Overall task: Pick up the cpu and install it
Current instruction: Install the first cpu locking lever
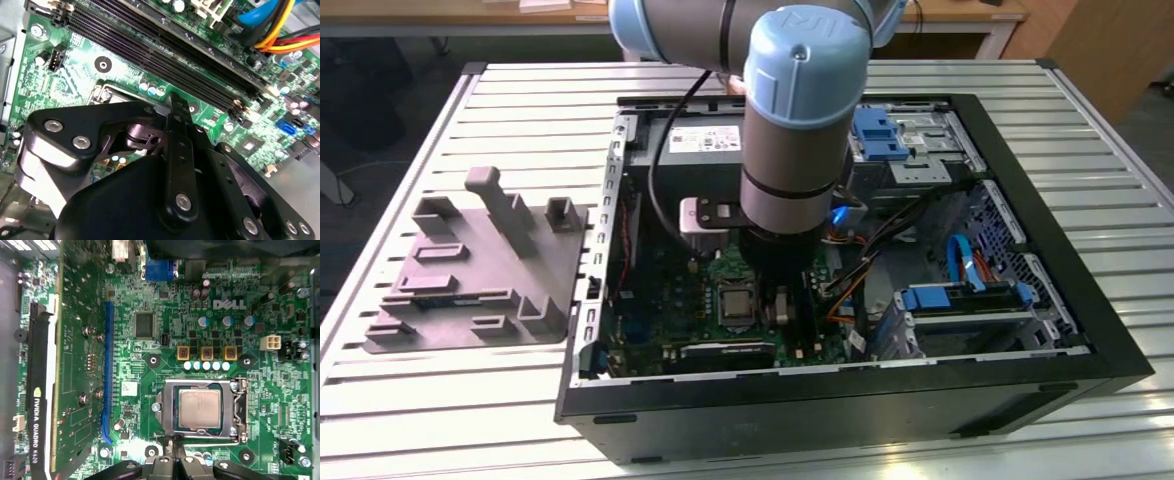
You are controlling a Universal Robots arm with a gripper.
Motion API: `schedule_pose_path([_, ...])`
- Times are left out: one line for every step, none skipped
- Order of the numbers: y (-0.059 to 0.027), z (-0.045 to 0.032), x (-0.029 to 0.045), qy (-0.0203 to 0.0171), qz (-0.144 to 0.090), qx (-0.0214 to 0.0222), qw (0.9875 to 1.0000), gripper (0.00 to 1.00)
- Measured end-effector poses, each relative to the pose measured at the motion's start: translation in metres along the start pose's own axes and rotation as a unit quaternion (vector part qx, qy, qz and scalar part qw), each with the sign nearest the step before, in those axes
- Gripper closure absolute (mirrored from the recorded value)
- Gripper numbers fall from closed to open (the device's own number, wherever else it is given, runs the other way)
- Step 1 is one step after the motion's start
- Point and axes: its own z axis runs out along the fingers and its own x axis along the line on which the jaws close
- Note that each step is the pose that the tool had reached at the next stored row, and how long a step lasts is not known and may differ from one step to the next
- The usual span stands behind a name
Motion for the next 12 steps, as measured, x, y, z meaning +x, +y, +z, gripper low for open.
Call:
schedule_pose_path([0.0001, -0.0022, 0.0004, 0.0006, 0.000, -0.0002, 1.0000, 0.89])
schedule_pose_path([0.0001, -0.0039, 0.0005, 0.0003, 0.000, -0.0002, 1.0000, 0.89])
schedule_pose_path([0.0002, -0.0062, 0.0006, 0.0003, 0.000, -0.0002, 1.0000, 0.89])
schedule_pose_path([0.0003, -0.0084, 0.0008, 0.0004, 0.000, -0.0003, 1.0000, 0.89])
schedule_pose_path([0.0003, -0.0092, 0.0009, 0.0003, 0.000, -0.0003, 1.0000, 0.89])
schedule_pose_path([0.0003, -0.0091, 0.0008, 0.0002, 0.000, -0.0003, 1.0000, 0.89])
schedule_pose_path([0.0003, -0.0091, 0.0009, 0.0001, 0.000, -0.0003, 1.0000, 0.89])
schedule_pose_path([0.0002, -0.0091, 0.0009, 0.0001, 0.000, -0.0003, 1.0000, 0.89])
schedule_pose_path([0.0003, -0.0092, 0.0009, 0.0001, 0.000, -0.0003, 1.0000, 0.89])
schedule_pose_path([0.0003, -0.0092, 0.0009, 0.0001, 0.000, -0.0003, 1.0000, 0.89])
schedule_pose_path([0.0003, -0.0092, 0.0009, 0.0001, 0.000, -0.0003, 1.0000, 0.89])
schedule_pose_path([0.0003, -0.0092, 0.0009, 0.0001, 0.000, -0.0003, 1.0000, 0.89])
